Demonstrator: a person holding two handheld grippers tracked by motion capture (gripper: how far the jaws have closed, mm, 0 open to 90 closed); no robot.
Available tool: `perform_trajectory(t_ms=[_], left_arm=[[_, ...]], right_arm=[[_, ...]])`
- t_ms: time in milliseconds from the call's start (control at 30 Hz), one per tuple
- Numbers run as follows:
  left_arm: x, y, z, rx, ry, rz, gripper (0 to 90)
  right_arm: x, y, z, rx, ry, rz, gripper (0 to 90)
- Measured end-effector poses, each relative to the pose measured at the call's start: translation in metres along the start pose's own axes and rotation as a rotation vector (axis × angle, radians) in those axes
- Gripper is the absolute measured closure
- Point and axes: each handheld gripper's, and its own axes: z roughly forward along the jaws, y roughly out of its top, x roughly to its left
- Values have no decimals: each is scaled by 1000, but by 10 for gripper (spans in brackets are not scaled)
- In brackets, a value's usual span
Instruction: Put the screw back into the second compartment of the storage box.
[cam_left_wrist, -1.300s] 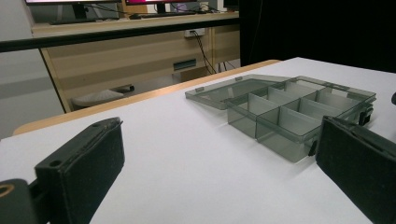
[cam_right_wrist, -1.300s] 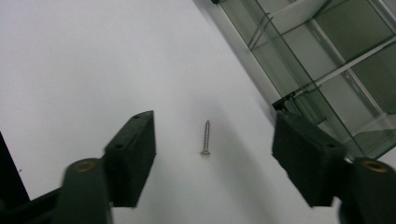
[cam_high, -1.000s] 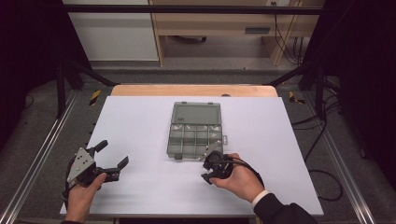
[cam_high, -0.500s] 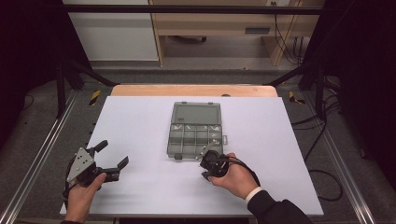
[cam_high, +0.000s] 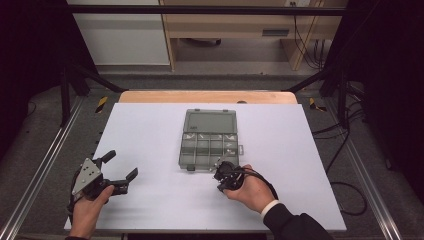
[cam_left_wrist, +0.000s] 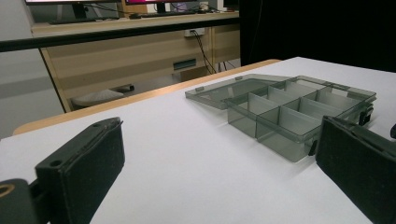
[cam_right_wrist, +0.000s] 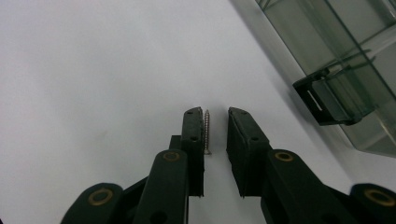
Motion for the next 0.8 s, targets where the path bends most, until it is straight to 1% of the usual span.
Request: perform_trajectory(t_ms=[233, 400, 800], left_arm=[[0, 0, 0, -2, 2, 0, 12], [0, 0, 0, -2, 2, 0, 12], [0, 0, 0, -1, 0, 0, 12]], right_arm=[[1, 1, 1, 15, 5, 10, 823], [1, 1, 1, 19, 11, 3, 873], [1, 1, 1, 13, 17, 12, 878]])
